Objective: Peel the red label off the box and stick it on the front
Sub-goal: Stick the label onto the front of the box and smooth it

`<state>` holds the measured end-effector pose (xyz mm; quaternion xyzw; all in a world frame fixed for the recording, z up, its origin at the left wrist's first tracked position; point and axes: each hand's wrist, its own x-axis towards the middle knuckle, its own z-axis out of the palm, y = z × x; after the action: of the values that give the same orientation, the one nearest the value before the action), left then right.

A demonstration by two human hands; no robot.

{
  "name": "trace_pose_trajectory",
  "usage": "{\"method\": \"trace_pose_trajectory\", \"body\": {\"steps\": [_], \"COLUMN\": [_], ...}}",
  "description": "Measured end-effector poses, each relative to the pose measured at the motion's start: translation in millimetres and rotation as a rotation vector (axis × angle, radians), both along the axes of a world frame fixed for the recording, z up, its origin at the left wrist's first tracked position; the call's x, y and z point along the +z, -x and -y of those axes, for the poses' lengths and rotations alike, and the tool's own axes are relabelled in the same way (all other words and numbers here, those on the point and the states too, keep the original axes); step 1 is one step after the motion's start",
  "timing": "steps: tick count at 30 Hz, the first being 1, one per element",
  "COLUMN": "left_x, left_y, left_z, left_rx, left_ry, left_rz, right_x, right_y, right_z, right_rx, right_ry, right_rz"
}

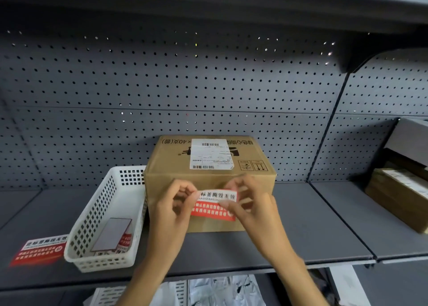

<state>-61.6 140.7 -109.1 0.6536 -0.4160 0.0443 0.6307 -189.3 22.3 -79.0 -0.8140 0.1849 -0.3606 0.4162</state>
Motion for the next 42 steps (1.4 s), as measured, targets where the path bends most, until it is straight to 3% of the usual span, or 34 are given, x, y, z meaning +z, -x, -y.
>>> {"method": "trace_pose_trajectory", "body": {"steps": [3, 8, 21, 31, 42], "left_x": [-24, -46, -58, -55, -56], "left_y": [3, 3, -1, -5, -11], "left_z": [3, 13, 33, 37, 38], "left_rx": [-0.012, 0.021, 0.247, 0.305, 0.312], "left_ry": [-0.004, -0.020, 0.007, 0.006, -0.024], "left_rz": [-0.068, -0.090, 0.176, 0.210, 0.231], "right_x": [-29, -51, -72, -71, -73], "right_y": [-2, -10, -24, -22, -23], "right_z": [-4, -5, 22, 25, 27], "right_rx": [-0.112, -0.177, -0.289, -0.458, -0.539], "right_ry": [-0.127, -0.147, -0.038, 0.191, 0.280], "right_rz": [0.041, 0.071, 0.131, -0.063, -0.132]}}
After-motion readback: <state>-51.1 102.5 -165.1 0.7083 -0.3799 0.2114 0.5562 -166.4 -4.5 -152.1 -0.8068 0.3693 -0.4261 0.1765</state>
